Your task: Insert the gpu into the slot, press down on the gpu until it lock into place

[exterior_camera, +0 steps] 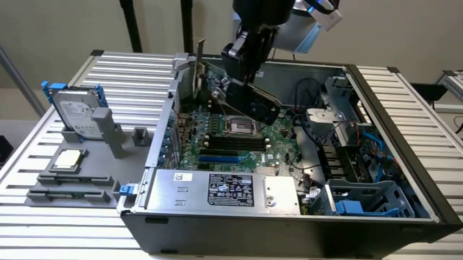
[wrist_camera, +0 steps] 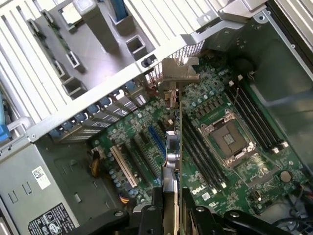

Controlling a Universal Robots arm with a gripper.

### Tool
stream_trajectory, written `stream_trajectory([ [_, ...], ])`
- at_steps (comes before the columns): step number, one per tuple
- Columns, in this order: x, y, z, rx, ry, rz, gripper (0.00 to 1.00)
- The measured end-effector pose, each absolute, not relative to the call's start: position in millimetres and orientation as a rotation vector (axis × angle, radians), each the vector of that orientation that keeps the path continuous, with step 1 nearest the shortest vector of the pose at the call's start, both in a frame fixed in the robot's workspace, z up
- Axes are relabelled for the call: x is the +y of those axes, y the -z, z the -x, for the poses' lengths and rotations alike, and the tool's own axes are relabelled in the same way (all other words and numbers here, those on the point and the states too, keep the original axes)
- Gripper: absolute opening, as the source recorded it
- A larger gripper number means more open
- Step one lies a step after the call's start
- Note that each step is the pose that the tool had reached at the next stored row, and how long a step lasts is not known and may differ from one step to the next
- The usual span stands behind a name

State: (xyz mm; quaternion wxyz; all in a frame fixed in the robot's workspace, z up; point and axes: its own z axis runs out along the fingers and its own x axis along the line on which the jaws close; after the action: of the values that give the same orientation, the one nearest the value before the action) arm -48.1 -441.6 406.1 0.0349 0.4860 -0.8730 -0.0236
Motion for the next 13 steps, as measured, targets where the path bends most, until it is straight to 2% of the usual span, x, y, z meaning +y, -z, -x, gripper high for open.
stream_trajectory([
  [13, -441.6, -398.0, 48.1, -2.493, 0.051, -1.803, 0.26],
])
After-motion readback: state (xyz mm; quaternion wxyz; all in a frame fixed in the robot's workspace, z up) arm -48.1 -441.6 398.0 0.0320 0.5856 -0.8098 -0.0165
